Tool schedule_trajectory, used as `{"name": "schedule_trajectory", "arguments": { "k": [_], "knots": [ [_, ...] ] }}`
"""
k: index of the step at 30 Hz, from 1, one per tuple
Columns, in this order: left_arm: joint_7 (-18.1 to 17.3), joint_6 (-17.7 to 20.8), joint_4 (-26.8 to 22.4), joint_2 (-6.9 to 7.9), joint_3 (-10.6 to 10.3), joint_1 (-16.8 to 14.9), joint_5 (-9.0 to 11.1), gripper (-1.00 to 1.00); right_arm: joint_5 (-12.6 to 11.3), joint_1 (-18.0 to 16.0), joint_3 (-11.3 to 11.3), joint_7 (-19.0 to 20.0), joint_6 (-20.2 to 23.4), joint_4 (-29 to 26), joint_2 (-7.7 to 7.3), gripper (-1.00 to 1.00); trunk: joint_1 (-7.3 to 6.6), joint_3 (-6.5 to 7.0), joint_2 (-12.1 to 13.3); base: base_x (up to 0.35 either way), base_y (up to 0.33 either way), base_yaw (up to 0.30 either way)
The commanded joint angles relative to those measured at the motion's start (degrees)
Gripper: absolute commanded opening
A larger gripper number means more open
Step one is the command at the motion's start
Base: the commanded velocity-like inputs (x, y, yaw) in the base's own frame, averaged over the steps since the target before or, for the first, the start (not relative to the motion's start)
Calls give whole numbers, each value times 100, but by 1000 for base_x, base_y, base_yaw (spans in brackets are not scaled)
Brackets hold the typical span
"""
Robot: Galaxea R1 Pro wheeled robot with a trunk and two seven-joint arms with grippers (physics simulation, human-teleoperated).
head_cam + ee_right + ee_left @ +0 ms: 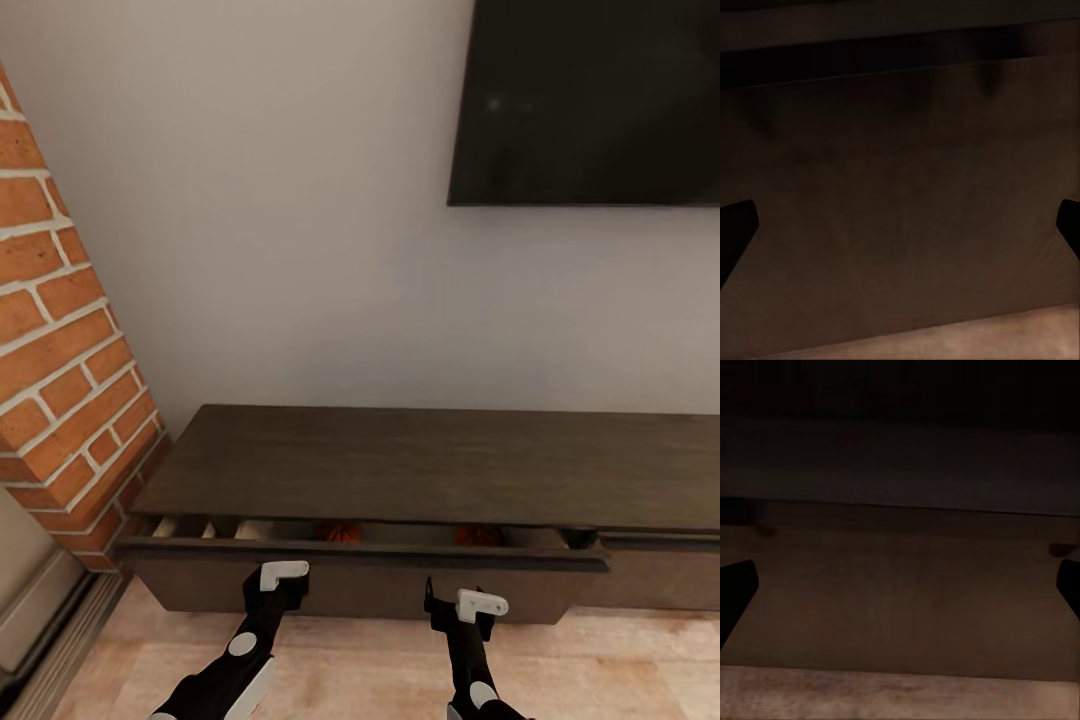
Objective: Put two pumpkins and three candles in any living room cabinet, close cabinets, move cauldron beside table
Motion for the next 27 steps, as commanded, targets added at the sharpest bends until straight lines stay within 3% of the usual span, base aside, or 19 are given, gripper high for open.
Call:
{"name": "schedule_trajectory", "arguments": {
  "k": [1,16,27],
  "knots": [
    [44,-31,3,5,-45,-7,48,100,-27,-6,49,-44,-14,2,-3,100,0,-4,-2,72,0,0],
    [46,-29,2,5,-47,-7,50,100,-30,-6,49,-44,-8,2,-3,100,0,-4,-2,94,10,0],
    [46,-36,0,5,-47,-7,48,100,-36,-6,49,-44,-7,4,-3,100,0,-4,-2,-238,0,0]
  ]
}}
